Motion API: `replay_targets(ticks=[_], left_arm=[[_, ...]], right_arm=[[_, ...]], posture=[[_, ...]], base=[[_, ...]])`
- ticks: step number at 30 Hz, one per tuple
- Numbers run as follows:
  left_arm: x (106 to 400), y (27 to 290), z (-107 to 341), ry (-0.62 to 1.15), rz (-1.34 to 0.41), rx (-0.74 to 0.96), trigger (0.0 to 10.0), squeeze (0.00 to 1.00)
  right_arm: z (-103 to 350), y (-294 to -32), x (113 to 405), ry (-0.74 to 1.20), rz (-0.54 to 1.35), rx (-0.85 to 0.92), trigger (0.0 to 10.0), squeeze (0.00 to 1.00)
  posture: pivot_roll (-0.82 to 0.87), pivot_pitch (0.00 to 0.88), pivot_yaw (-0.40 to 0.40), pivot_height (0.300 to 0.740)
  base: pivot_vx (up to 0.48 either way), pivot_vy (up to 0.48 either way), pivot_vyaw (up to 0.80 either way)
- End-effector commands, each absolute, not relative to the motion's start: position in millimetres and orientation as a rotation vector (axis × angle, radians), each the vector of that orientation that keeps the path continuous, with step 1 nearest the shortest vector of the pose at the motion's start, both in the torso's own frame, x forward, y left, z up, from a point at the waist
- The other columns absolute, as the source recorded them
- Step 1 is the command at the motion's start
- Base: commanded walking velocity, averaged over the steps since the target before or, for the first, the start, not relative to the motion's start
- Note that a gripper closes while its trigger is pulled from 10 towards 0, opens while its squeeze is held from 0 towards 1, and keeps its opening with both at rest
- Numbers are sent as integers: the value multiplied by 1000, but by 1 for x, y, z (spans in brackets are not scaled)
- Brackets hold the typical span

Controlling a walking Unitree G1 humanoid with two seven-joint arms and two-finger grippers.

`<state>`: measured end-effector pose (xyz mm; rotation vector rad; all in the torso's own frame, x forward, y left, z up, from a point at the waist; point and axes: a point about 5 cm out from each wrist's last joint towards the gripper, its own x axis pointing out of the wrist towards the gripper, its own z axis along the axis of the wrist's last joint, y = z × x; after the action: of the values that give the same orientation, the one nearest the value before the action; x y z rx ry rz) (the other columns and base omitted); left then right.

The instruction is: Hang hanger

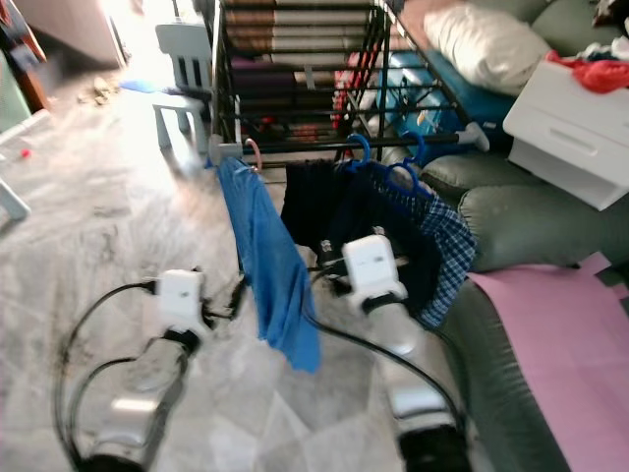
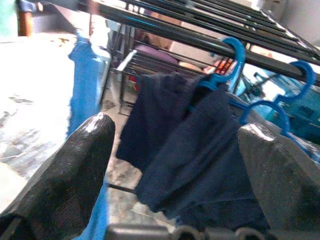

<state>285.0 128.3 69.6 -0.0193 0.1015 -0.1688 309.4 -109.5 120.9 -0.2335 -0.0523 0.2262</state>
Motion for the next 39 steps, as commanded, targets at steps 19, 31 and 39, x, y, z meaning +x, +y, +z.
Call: replay_targets(ticks=[19, 31, 39], left_arm=[[284, 115, 70, 101, -226, -5, 10000, 0], [282, 114, 66, 120, -230, 52, 10000, 0], [282, 123, 65, 135, -167, 58, 10000, 0]], right_arm=[[120, -118, 310, -43, 216, -245, 10000, 0], [120, -117, 310, -40, 213, -244, 10000, 0], [94, -135, 309, 164, 88, -27, 10000, 0]], posture=[[41, 47, -28, 740], [42, 48, -25, 740], [55, 44, -22, 740]], base=[[92, 436, 0], [350, 269, 0], [239, 0, 0]])
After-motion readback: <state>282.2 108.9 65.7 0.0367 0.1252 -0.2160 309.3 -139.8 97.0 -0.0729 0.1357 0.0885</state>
